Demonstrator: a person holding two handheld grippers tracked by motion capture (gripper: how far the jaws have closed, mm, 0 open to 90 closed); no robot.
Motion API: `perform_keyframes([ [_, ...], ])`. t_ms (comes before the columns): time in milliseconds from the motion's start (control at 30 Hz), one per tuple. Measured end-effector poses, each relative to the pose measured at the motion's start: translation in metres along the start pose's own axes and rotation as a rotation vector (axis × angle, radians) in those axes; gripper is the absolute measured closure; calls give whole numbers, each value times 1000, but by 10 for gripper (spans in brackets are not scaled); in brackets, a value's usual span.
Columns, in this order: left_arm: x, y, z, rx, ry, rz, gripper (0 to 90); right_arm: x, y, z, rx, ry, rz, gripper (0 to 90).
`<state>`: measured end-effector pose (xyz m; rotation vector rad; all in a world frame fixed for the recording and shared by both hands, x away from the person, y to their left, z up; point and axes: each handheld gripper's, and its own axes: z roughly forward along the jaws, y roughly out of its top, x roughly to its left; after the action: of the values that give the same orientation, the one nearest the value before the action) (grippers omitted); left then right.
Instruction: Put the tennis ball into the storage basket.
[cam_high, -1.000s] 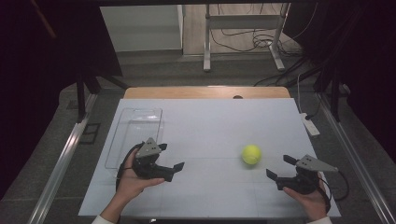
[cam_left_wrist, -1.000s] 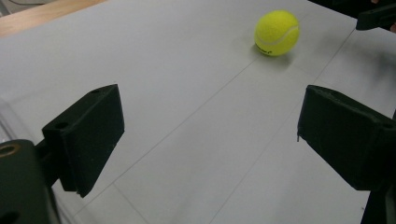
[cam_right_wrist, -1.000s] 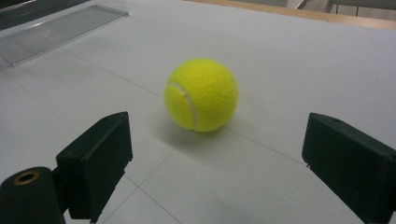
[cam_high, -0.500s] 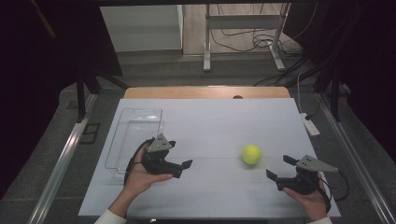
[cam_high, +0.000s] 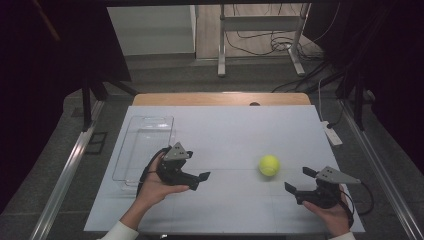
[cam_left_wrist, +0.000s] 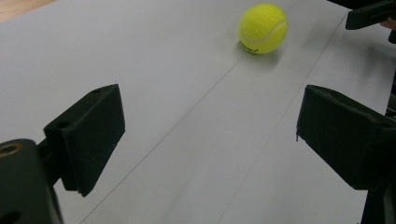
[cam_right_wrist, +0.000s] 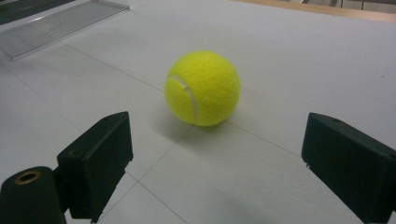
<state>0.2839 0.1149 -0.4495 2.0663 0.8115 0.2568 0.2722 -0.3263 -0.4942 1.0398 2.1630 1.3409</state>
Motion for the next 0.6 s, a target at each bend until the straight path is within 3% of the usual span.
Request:
perform_keyframes([
  [600,0,9,18,36,-9,10,89,0,0,0,1,1,-1,87],
])
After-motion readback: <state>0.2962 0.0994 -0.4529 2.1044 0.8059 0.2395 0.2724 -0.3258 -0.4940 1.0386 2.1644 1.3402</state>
